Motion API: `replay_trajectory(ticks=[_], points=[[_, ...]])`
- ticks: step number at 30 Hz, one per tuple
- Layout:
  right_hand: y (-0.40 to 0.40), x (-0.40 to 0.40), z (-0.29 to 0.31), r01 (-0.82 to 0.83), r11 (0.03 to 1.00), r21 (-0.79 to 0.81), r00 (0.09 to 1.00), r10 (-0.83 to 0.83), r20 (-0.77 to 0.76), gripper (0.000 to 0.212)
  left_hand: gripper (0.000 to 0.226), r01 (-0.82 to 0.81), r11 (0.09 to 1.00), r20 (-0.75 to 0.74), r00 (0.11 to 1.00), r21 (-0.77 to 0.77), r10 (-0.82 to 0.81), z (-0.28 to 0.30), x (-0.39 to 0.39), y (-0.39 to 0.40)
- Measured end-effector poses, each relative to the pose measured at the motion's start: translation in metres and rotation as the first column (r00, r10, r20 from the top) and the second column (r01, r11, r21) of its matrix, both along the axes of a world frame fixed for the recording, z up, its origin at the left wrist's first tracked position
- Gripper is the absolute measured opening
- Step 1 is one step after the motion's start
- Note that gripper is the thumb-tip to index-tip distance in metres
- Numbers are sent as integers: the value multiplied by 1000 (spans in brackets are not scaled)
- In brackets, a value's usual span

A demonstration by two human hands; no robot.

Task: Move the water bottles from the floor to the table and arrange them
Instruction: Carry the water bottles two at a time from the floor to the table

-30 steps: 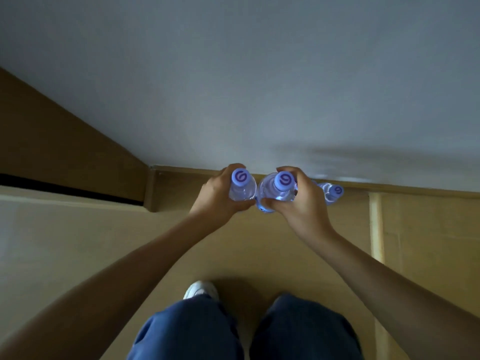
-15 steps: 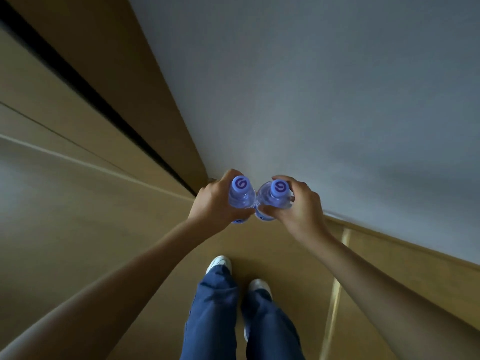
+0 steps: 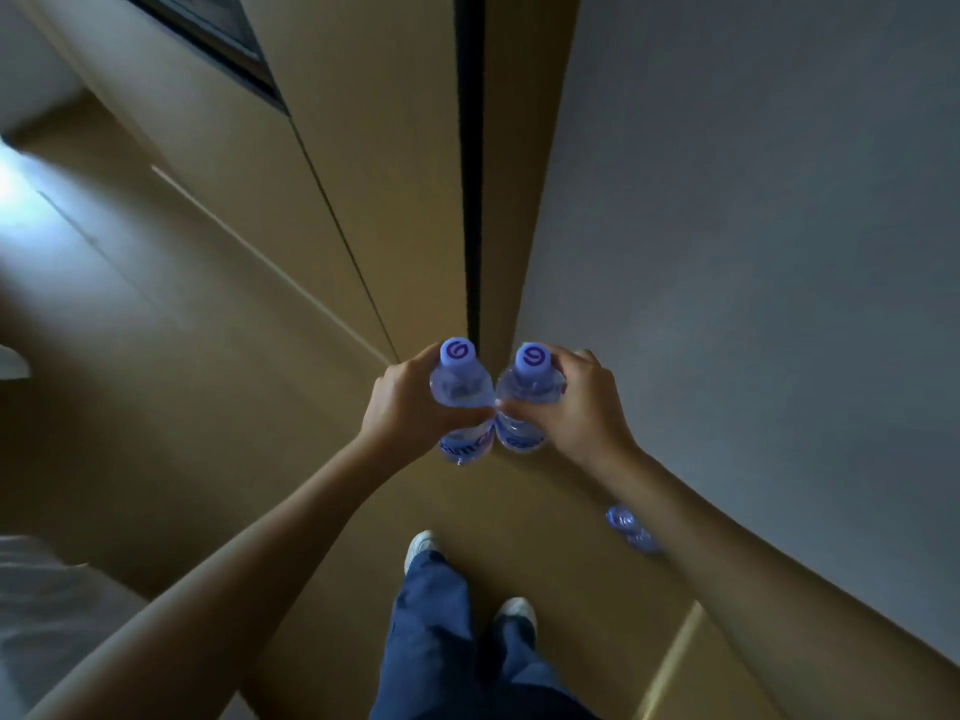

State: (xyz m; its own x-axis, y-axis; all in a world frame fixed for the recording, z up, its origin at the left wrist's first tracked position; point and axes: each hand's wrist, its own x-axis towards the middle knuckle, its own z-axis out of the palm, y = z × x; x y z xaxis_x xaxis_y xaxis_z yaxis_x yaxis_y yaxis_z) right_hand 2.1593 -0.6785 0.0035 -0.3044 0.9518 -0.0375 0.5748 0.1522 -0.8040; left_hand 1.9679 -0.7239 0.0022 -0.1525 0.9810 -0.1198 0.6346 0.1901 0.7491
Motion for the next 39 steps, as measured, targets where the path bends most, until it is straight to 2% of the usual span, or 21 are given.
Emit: replay_trajectory(ticks=[4, 9, 12, 19, 25, 31, 39], points=[[2, -51, 22, -106, 994, -31, 994, 105, -29, 54, 44, -154, 988, 6, 988, -2, 154, 15, -49, -18], [13, -139, 39, -196, 980, -34, 980, 193, -56, 58, 60, -270, 963, -24, 962, 14, 271, 29, -130, -26], [28, -204, 42, -263, 965, -4, 964, 262, -43, 56, 65, -323, 946, -20, 946, 30, 324, 35, -189, -26], [68, -369, 56, -339, 940, 28, 940, 340, -37, 47, 57, -418, 908, -46, 907, 16, 418, 52, -343, -7], [106, -490, 58, -426, 903, 58, 905, 426, 19, 46, 63, -465, 885, -87, 881, 29, 465, 61, -451, 12], [157, -607, 53, -504, 862, 48, 863, 504, 21, 50, 67, -563, 826, -67, 823, 36, 564, 56, -555, 46], [255, -788, 54, -596, 801, 56, 803, 596, 17, 58, 67, -636, 770, -54, 768, 56, 638, 50, -712, 136]])
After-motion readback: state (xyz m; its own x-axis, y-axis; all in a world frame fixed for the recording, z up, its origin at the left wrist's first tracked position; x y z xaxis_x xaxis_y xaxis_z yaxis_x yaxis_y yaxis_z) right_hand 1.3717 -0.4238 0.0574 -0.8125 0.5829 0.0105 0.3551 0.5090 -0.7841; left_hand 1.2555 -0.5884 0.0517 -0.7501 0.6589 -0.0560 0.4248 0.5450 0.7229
